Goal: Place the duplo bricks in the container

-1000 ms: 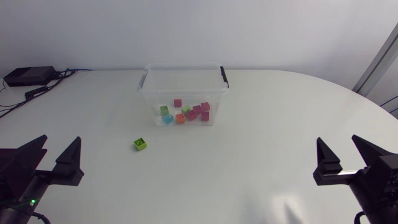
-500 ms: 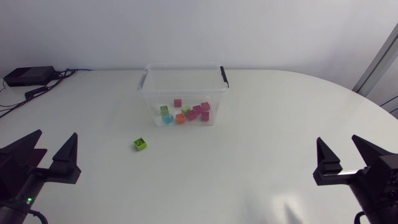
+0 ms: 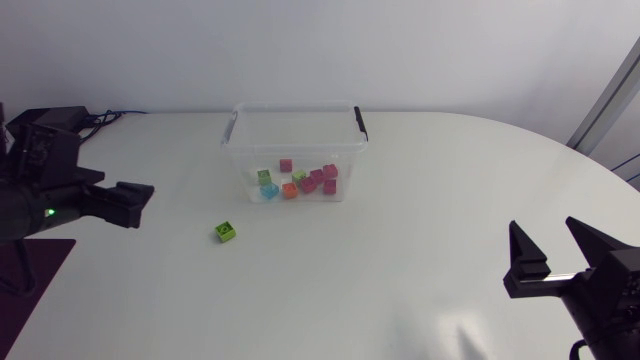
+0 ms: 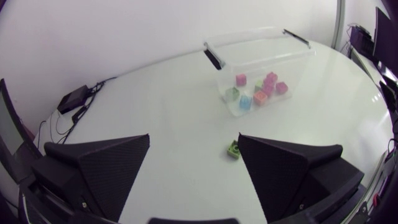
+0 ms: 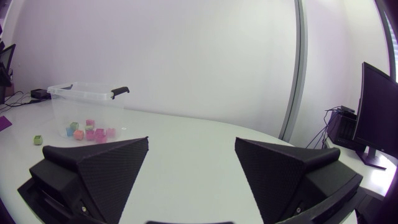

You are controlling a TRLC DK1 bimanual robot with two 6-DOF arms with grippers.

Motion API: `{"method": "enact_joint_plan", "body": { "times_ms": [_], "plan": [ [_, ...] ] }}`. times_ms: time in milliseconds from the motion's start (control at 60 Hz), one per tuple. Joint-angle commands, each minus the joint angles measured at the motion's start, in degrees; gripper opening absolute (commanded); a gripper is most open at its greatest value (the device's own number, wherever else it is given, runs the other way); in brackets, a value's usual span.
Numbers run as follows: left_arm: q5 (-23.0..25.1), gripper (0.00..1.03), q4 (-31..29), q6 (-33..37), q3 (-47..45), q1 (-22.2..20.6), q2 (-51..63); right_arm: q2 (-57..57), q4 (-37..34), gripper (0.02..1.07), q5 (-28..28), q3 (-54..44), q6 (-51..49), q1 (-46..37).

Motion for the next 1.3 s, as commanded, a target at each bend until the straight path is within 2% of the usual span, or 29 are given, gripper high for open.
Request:
{"method": "enact_joint_plan", "body": {
  "times_ms": [0, 200, 367, 567, 683, 817, 967, 1167, 1283],
  "plan": [
    [0.1, 0.99, -1.5, 4.0, 1.4, -1.0, 2.6, -0.6, 0.6, 1.03, -0.3, -1.1, -0.8, -0.4],
    [0.1, 0.99, -4.7, 10.2, 2.1, -5.8, 10.6, -0.6, 0.6, 1.03, -0.3, -1.1, -0.8, -0.4],
    [3.7, 0.99, -3.9, 14.2, 2.9, -6.2, 20.7, -0.6, 0.6, 1.03, -0.3, -1.1, -0.8, -0.4],
    [4.6, 0.99, 0.0, 18.7, 5.7, -6.5, 32.1, -0.6, 0.6, 1.03, -0.3, -1.1, -0.8, -0.4],
    [5.0, 0.99, 2.2, 19.4, 7.9, -7.3, 36.9, -0.6, 0.6, 1.03, -0.3, -1.1, -0.8, -0.4],
    [6.3, 0.99, 2.2, 19.4, 11.7, -7.3, 43.2, -0.6, 0.6, 1.03, -0.3, -1.1, -0.8, -0.4],
    [6.3, 0.99, 2.3, 19.5, 14.9, -9.1, 50.5, -0.6, 0.6, 1.03, -0.3, -1.1, -0.8, -0.4],
    [6.3, 0.99, 3.0, 19.4, 19.0, -8.5, 57.1, -0.6, 0.6, 1.03, -0.3, -1.1, -0.8, -0.4],
    [6.3, 0.91, 3.1, 19.7, 19.4, -8.6, 57.9, -0.6, 0.6, 1.03, -0.3, -1.1, -0.8, -0.4]
  ]
}}
